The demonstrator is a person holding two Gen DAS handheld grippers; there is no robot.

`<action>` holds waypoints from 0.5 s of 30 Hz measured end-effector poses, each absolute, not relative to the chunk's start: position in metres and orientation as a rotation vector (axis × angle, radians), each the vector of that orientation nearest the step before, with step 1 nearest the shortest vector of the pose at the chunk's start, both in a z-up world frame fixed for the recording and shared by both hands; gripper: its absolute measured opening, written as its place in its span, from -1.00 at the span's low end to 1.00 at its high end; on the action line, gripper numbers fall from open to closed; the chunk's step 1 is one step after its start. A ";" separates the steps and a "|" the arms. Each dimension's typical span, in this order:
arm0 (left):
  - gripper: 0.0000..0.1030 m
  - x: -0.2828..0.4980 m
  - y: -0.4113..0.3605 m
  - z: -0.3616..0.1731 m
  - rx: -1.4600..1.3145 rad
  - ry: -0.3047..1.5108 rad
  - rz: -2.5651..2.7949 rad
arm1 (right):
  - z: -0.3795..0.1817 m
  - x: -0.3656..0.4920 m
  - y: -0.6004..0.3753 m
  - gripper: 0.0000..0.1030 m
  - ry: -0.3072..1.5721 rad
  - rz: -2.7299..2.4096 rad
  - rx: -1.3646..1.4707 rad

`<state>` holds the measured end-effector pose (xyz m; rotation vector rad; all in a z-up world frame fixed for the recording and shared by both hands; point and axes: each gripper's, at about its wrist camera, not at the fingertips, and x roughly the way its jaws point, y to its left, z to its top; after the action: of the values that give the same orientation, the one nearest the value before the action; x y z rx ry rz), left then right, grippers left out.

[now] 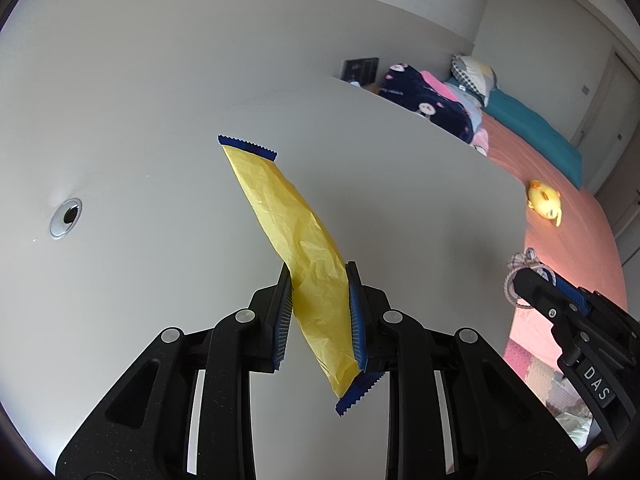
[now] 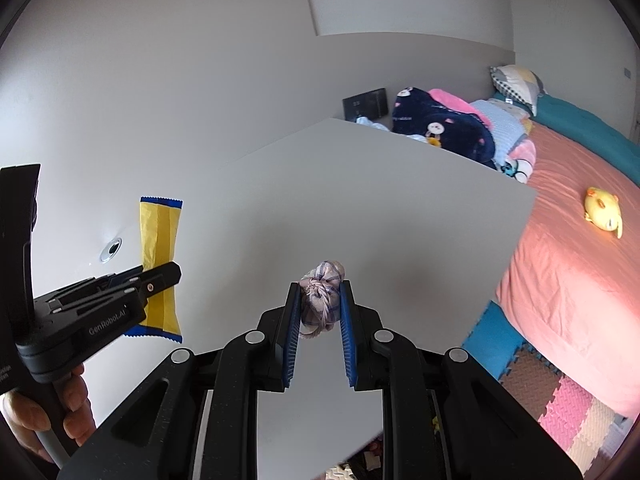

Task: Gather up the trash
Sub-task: 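Carry the yellow packet and lace item with both tools down to the bin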

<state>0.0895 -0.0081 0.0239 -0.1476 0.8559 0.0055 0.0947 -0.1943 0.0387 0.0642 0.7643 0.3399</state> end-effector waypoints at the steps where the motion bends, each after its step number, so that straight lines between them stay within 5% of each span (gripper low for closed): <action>1: -0.52 0.088 -0.012 0.024 -0.144 0.856 -0.002 | 0.039 0.091 -0.199 -0.61 0.762 0.333 0.068; 15: -0.52 0.063 -0.078 0.023 -0.078 0.851 -0.135 | 0.036 0.044 -0.260 -0.61 0.739 0.226 0.112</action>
<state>0.0633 -0.0777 0.0226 -0.0780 0.8512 -0.1347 0.0437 -0.2604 0.0362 0.1125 0.7393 0.2256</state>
